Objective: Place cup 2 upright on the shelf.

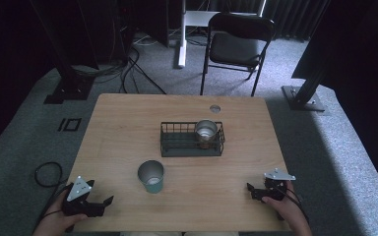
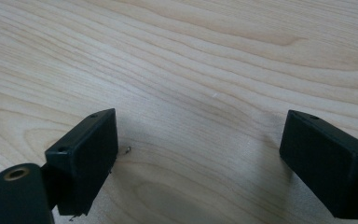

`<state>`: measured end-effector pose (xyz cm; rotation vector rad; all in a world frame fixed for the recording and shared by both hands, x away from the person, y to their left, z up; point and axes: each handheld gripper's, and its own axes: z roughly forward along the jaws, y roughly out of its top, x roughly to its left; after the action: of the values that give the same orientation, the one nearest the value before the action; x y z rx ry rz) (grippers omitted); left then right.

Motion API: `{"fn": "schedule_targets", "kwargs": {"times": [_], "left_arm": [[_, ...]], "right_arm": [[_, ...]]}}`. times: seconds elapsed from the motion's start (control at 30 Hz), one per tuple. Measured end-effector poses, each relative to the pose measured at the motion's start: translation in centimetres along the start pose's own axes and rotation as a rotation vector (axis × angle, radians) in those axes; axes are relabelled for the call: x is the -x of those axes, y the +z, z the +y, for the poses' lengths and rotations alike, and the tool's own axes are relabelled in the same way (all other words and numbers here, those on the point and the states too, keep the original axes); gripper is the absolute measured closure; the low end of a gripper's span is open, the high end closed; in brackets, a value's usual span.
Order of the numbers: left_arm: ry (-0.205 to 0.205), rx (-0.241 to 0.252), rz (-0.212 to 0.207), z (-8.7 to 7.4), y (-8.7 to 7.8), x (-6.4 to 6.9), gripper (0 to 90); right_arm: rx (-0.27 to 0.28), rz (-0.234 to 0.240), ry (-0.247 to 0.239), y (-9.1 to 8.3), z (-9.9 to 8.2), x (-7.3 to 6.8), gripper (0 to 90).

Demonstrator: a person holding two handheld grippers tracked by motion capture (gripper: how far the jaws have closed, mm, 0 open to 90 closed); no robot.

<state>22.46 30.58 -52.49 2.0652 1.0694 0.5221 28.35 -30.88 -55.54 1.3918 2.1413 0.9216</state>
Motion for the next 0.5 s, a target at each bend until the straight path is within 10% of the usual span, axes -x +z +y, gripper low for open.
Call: {"fn": "schedule_targets", "kwargs": {"times": [0.5], "left_arm": [[0.066, 0.054, -0.101, 1.4, 0.6, 1.6, 5.9]], "right_arm": [[0.0, 0.0, 0.0, 0.0, 0.0, 0.0, 11.1]]}}
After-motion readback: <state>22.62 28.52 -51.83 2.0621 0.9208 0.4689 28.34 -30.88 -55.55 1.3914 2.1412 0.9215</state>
